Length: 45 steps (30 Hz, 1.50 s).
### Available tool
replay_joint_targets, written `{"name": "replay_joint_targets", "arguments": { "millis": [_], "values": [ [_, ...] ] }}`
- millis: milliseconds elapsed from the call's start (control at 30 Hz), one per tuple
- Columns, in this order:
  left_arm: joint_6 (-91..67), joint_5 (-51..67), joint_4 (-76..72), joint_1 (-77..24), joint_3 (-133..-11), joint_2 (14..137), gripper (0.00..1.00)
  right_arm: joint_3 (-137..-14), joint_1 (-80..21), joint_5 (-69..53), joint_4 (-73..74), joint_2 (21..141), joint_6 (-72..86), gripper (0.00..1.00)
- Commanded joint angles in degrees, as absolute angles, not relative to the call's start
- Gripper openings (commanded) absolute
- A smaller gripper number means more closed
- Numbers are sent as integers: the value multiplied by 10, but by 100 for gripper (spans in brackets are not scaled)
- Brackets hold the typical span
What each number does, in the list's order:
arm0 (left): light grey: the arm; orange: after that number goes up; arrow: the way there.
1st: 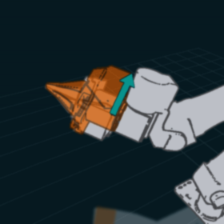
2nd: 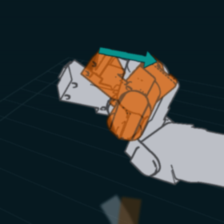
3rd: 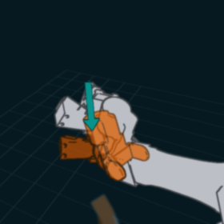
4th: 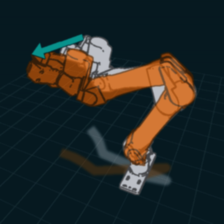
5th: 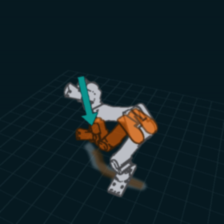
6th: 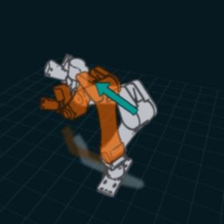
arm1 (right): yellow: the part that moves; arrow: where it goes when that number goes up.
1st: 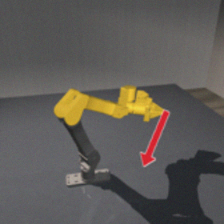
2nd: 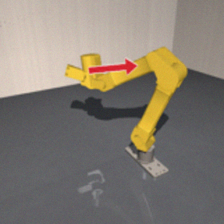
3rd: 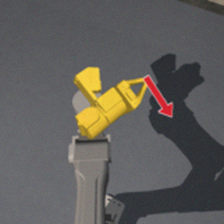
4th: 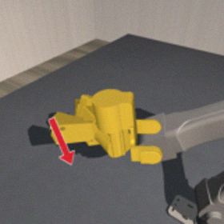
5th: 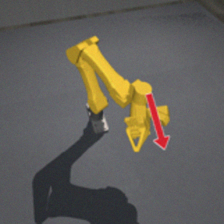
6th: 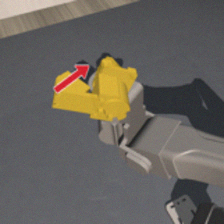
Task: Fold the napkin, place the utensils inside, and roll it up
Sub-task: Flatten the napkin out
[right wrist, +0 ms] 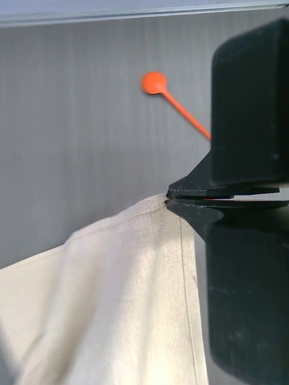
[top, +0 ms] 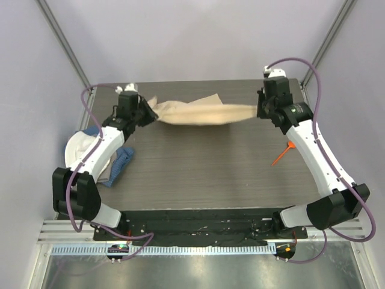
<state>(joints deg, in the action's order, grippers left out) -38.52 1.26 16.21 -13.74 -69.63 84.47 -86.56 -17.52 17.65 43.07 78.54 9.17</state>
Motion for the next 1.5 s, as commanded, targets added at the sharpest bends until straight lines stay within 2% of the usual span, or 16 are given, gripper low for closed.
{"name": "replay_joint_targets", "arguments": {
  "millis": [0,100,200,267,433,833,1167,1400,1467],
  "values": [
    [-397,53,167,-138,-627,811,39,-800,-167,185,458,754,100,1],
    [-398,33,171,-141,-563,788,58,-761,-168,173,457,747,114,1],
    [-389,7,170,-142,-550,772,67,-727,-168,162,455,748,120,1],
    [-376,4,177,-148,-556,778,68,-714,-168,155,451,752,123,1],
    [-374,-14,185,-177,-574,836,68,-687,-168,135,438,767,127,1],
    [-317,-83,165,-329,-673,947,67,-679,-168,113,415,799,121,1],
    [-267,-94,161,-363,-766,1069,63,-672,-167,105,406,800,120,1],
    [-246,-120,157,-370,-779,1107,59,-670,-168,107,405,794,120,1],
    [-243,-116,153,-371,-780,1114,56,-669,-167,108,405,794,119,1]
  ]
}}
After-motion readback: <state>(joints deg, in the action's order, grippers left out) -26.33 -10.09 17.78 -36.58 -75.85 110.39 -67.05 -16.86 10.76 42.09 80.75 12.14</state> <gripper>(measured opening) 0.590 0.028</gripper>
